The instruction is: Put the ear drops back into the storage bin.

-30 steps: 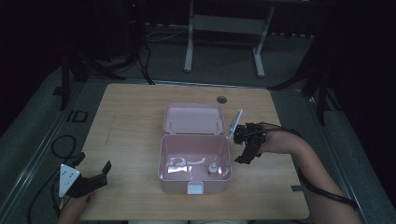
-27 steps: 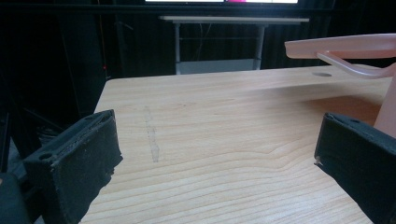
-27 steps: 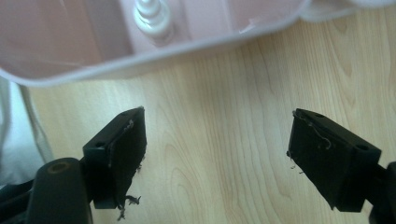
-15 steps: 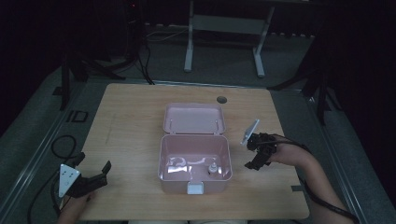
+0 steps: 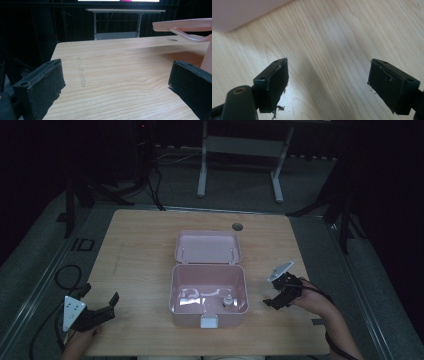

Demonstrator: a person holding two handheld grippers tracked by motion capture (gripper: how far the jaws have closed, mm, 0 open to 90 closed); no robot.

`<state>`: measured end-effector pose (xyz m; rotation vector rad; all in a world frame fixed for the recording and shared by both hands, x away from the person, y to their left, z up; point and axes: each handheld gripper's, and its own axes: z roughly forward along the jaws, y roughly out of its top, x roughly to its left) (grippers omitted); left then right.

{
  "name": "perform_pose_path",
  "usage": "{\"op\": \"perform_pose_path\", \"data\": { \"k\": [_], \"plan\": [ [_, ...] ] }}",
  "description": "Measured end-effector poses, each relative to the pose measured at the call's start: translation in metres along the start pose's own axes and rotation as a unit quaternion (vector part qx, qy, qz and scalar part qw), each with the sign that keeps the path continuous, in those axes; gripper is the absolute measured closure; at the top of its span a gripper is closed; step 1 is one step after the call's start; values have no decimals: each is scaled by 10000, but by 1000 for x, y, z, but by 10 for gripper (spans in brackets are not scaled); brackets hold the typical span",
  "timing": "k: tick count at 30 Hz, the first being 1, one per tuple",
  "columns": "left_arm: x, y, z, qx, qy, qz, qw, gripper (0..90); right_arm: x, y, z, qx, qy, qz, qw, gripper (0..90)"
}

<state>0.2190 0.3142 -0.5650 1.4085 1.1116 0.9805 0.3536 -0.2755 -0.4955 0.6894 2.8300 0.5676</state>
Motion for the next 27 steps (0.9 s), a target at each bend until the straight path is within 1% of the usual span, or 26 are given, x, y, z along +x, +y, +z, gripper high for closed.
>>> {"op": "perform_pose_path", "data": {
  "k": [2, 5, 6, 10, 12, 13, 14, 16, 17, 18, 21, 22, 23, 24, 25, 26, 27],
  "plan": [
    [0, 0, 0, 0, 0, -1, 10000, 4, 0, -5, 2, -56, -75, 93, 9999, 158],
    [0, 0, 0, 0, -1, 1, 10000, 4, -1, -12, 5, -229, -291, 252, 9990, 158],
    [0, 0, 0, 1, 1, -1, 10000, 4, -2, -15, 6, -344, -367, 338, 9982, 158],
    [0, 0, 0, 1, 0, 1, 10000, 4, -1, -23, 10, -575, -666, 569, 9945, 149],
    [0, 0, 0, 0, 1, 1, 10000, 4, -1, -27, 12, -635, -842, 644, 9923, 140],
    [0, 0, 0, -1, 0, 1, 10000, 4, 0, -28, 13, -643, -869, 728, 9915, 139],
    [0, 0, 0, -2, -1, 1, 10000, 4, 0, -30, 15, -603, -916, 797, 9908, 136],
    [0, 0, 0, -4, 1, 2, 10000, 4, 0, -34, 19, -531, -1145, 845, 9884, 135],
    [0, 0, 0, -5, 3, 4, 10000, 4, 0, -37, 20, -544, -1214, 917, 9869, 132],
    [0, 0, 0, -5, 3, 4, 10000, 4, 0, -39, 20, -613, -1282, 1011, 9847, 132],
    [0, 0, 0, -2, 7, 2, 10000, 4, -2, -48, 20, -864, -1477, 1337, 9761, 132],
    [0, 0, 0, -1, 9, 4, 10000, 4, -2, -51, 20, -977, -1593, 1429, 9719, 132],
    [0, 0, 0, 1, 9, 8, 10000, 4, -3, -53, 20, -1064, -1668, 1574, 9675, 132],
    [0, 0, 0, 1, 12, 7, 10000, 4, -3, -55, 19, -1138, -1747, 1667, 9637, 132],
    [0, 0, 0, 1, 13, 12, 10000, 4, -3, -57, 19, -1224, -1841, 1776, 9589, 132],
    [0, 0, 0, 3, 14, 16, 10000, 4, -4, -60, 19, -1288, -1884, 1879, 9553, 132],
    [0, 0, 0, 4, 14, 15, 10000, 4, -5, -61, 19, -1350, -1963, 1971, 9510, 132]
  ]
}}
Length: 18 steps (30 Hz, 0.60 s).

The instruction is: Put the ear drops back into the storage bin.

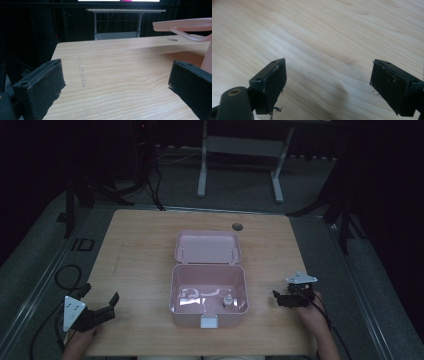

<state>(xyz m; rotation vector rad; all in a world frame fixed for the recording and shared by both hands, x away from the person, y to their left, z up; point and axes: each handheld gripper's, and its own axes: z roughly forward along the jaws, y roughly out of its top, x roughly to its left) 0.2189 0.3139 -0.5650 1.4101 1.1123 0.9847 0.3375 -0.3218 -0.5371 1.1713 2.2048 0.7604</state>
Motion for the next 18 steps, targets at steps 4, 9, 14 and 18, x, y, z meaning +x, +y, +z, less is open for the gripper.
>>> {"op": "perform_pose_path", "data": {
  "k": [4, 9, 14, 18],
  "plan": [
    [0, 0, 0, -2, -1, -2, 10000, 4, -4, -5, 2, -87, -334, 331, 9989, 132],
    [0, 0, 0, -1, -4, -12, 10000, 4, -4, -13, 2, -419, -697, 755, 9938, 127],
    [0, 0, 0, -2, 0, -11, 10000, 4, -2, -19, -3, -895, -1103, 1081, 9839, 127],
    [0, 0, 0, -1, -1, -10, 10000, 4, 1, -24, -5, -1225, -1249, 1214, 9771, 127]
  ]
}}
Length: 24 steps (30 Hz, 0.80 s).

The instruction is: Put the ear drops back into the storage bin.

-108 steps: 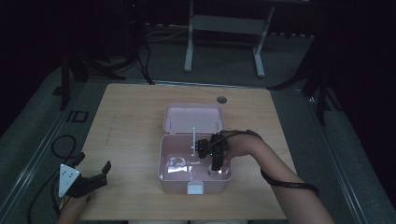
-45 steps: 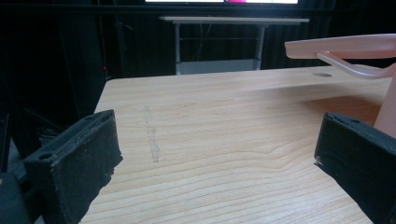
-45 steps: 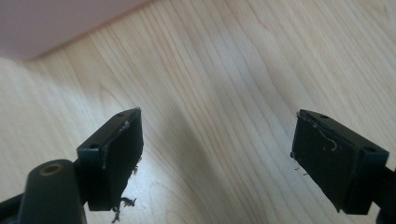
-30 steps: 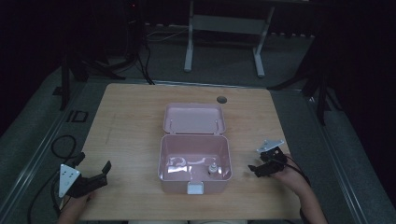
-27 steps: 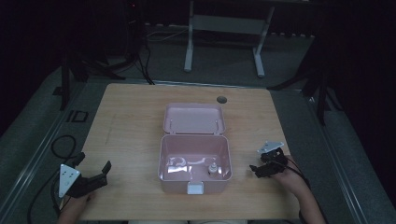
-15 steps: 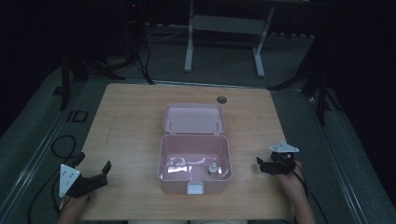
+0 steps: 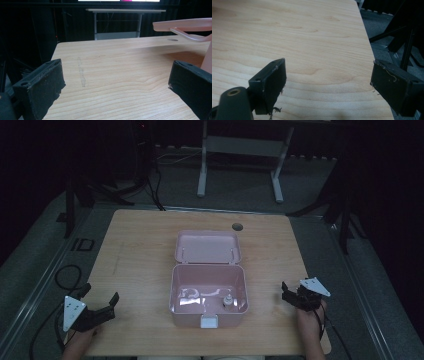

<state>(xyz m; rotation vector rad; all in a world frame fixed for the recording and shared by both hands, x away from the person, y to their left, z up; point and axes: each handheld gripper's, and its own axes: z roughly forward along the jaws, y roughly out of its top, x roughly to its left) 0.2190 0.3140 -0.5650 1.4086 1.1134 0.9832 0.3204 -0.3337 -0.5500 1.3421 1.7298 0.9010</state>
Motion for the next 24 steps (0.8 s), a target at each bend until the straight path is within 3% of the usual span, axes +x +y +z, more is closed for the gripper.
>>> {"op": "perform_pose_path", "data": {
  "k": [7, 12, 15, 24],
  "plan": [
    [0, 0, 0, -7, 2, -6, 10000, 4, 4, -2, -5, -427, -177, -4, 9989, 128],
    [0, 0, 0, -5, 3, -19, 10000, 4, -1, -2, -11, -722, -167, 234, 9970, 128],
    [0, 0, 0, -7, 6, -13, 10000, 4, -2, -3, -12, -702, -183, 286, 9970, 127],
    [0, 0, 0, -11, 11, -24, 10000, 4, 3, -3, -9, -590, -161, 96, 9981, 128]
  ]
}}
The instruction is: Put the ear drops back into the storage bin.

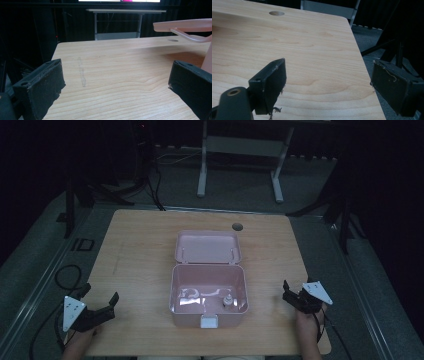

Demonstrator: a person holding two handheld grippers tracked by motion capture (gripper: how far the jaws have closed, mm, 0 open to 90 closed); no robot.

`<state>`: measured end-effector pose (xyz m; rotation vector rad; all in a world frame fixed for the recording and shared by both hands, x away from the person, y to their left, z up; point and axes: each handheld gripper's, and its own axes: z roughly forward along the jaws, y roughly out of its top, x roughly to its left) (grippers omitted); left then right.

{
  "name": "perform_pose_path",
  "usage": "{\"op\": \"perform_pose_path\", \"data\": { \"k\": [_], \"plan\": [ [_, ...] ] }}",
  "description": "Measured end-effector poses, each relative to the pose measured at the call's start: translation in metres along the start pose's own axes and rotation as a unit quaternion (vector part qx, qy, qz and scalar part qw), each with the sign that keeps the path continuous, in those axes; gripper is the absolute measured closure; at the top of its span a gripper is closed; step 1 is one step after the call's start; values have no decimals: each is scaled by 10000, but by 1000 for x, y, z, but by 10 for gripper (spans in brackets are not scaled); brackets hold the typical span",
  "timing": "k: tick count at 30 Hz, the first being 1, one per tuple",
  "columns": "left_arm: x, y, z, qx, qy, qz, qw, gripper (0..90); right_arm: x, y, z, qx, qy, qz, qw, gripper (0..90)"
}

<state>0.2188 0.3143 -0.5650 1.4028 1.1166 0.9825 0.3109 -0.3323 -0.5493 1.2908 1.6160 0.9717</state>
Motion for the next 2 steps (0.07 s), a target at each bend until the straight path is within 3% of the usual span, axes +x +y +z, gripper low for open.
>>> {"op": "perform_pose_path", "data": {
  "k": [2],
  "plan": [
    [0, 0, 0, -5, -1, -6, 10000, 4, 0, 0, 1, 46, -16, 1, 10000, 128]
  ]
}}
